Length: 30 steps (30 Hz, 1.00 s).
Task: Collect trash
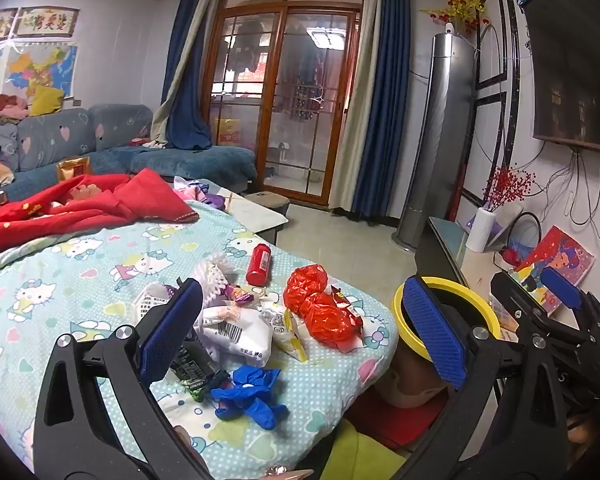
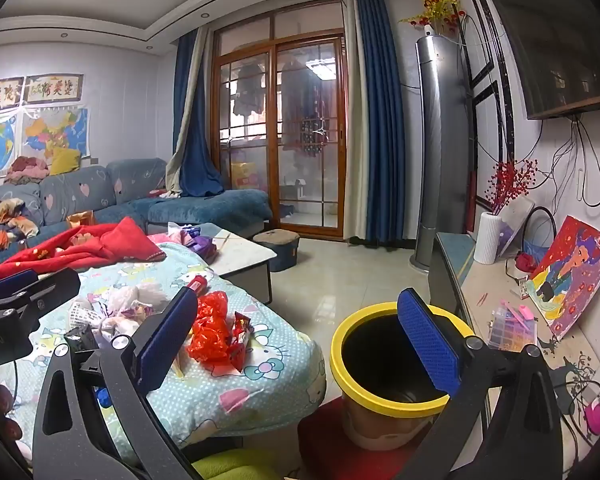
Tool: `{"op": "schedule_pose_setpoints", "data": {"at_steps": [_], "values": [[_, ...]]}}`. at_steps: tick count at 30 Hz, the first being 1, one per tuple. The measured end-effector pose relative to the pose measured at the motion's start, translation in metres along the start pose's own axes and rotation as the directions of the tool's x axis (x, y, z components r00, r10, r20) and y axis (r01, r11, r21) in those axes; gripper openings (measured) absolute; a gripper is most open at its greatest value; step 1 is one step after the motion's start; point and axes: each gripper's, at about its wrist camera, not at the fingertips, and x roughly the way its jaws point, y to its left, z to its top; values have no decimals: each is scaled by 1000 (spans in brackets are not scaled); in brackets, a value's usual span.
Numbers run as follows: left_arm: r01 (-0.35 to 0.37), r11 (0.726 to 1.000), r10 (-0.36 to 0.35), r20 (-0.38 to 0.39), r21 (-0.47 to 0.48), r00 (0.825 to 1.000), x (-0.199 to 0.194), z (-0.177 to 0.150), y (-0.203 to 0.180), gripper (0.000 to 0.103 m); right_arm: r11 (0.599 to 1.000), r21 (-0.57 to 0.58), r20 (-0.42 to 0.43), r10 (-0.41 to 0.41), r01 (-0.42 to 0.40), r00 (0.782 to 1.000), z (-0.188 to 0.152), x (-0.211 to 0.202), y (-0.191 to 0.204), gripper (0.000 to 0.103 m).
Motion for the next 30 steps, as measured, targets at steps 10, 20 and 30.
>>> {"op": "schedule_pose_setpoints", "data": {"at_steps": [10,20,30], "values": [[-2,1000,2,-3,2,1000,0,0,0,92,1000,1,1,0,0,1000,0,0,0,97],[-1,1000,1,-2,1,1000,0,0,0,92,1000,1,3,0,0,1000,0,0,0,97],[0,1000,0,0,2,1000,0,0,0,92,1000,1,-1,1,-1,1000,0,0,0,97]]}}
